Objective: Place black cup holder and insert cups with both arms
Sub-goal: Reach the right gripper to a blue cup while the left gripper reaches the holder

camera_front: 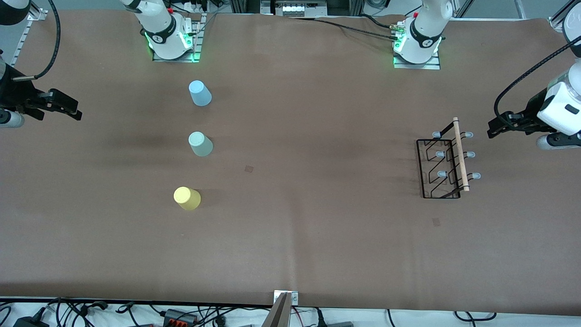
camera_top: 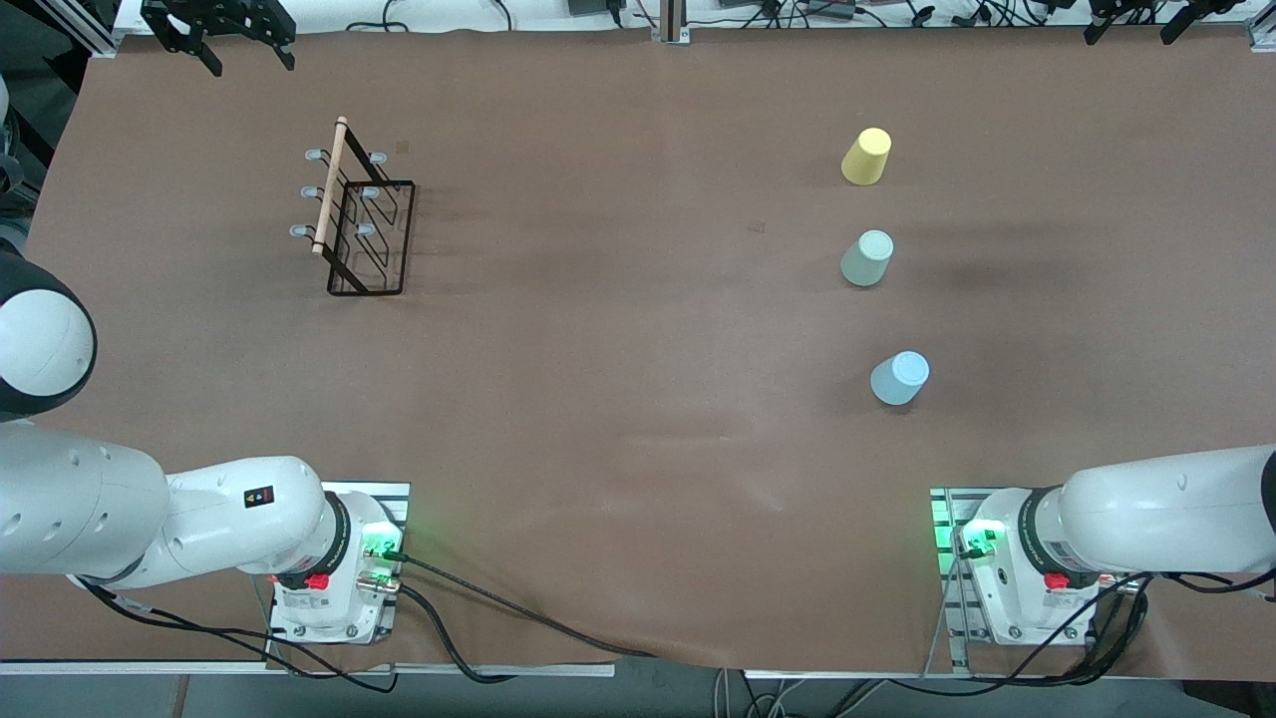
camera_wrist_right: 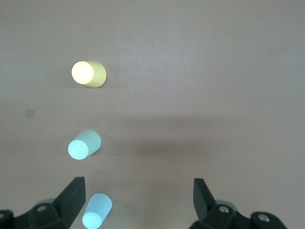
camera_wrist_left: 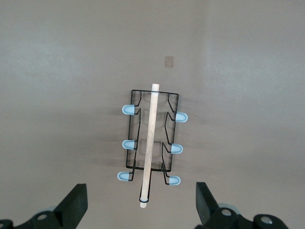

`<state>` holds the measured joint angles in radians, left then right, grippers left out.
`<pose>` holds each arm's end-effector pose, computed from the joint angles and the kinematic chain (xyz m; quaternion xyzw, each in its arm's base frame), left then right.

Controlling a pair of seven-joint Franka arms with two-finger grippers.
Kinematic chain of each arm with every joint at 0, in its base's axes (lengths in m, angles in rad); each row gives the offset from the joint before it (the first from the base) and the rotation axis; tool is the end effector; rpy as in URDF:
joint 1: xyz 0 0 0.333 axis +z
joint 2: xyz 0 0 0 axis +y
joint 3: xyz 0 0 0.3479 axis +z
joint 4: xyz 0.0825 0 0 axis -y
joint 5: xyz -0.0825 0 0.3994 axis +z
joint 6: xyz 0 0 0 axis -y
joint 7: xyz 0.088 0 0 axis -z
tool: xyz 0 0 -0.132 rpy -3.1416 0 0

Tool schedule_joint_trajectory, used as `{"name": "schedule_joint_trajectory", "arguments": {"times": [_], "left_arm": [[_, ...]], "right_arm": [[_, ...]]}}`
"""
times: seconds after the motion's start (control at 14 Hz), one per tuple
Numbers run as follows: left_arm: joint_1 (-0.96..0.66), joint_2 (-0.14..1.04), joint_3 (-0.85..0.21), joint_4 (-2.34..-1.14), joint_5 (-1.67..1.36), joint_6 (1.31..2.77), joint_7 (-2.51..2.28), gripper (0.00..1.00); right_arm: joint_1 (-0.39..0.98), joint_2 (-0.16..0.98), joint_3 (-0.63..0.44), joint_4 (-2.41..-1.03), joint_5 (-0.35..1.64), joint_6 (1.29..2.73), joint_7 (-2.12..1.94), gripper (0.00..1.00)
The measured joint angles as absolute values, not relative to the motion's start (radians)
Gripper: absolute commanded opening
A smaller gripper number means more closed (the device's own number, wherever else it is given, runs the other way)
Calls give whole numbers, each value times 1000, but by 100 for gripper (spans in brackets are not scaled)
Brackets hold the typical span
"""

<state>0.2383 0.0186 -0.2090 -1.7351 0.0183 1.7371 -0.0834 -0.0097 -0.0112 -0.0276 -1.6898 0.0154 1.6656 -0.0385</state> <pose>0.5821 0.0201 0.5546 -0.9984 -0.0547 0.0079 0.0073 0.5705 -0.0195 0.5877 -0.9999 0.0002 0.0062 0.0081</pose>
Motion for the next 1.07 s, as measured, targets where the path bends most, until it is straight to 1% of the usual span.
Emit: {"name": "schedule_joint_trajectory", "arguments": {"times": [0.43, 0.64, 0.86, 1.07], "left_arm": [[238, 20, -209, -1726, 18, 1722, -83, 100], [238, 48, -210, -1745, 18, 1729, -83, 100], [240, 97, -209, -1861, 18, 1893, -82, 100], [236, 117, -214, -1994, 19, 2047, -79, 100]], "right_arm": [[-10, -11, -28, -1690, 15, 1666, -39, 100], [-10, -11, -27, -1690, 15, 1668, -39, 100], [-8, -9, -25, -1691, 15, 1668, -39, 100], [-4, 6, -21, -1695, 15, 1667, -39, 100]]}}
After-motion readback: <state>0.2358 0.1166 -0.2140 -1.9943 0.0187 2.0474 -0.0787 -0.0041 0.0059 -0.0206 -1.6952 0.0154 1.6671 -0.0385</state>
